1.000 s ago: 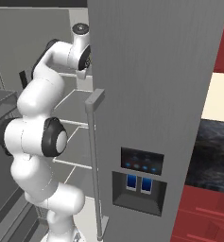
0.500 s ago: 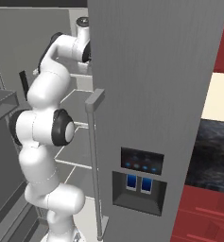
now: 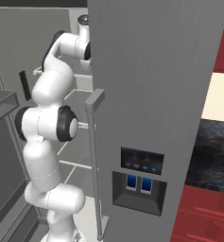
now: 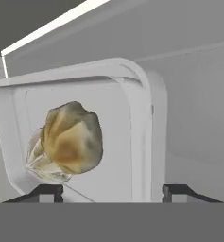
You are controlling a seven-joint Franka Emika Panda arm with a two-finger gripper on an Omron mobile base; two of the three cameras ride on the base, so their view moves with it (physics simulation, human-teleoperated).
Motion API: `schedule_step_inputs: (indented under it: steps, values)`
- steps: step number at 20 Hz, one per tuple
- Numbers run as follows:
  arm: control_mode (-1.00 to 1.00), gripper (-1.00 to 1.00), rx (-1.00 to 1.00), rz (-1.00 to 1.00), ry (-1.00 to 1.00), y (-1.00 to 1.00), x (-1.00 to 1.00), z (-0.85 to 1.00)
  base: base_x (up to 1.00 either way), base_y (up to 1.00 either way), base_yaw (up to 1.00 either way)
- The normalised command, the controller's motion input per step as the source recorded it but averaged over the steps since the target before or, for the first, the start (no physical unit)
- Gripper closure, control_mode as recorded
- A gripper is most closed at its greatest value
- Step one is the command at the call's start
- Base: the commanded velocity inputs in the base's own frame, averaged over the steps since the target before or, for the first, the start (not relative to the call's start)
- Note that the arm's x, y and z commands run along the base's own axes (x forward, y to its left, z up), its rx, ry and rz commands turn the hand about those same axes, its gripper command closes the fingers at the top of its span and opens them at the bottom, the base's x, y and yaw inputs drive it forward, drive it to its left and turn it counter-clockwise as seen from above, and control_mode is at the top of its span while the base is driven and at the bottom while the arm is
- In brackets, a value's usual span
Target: Place two dumplings into each of the tupperware containers and then place the containers in the fridge.
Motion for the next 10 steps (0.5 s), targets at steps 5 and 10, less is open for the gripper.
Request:
schedule_step_inputs:
  steps: [5, 10]
  values:
    - [-1.0, -1.0, -0.04, -0.04, -0.34, 0.02, -0.24, 0.0, 0.0, 0.0, 0.0]
    - [-1.0, -1.0, -0.03, 0.0, -0.19, 0.08, -0.91, 0.1, 0.0, 0.0, 0.0]
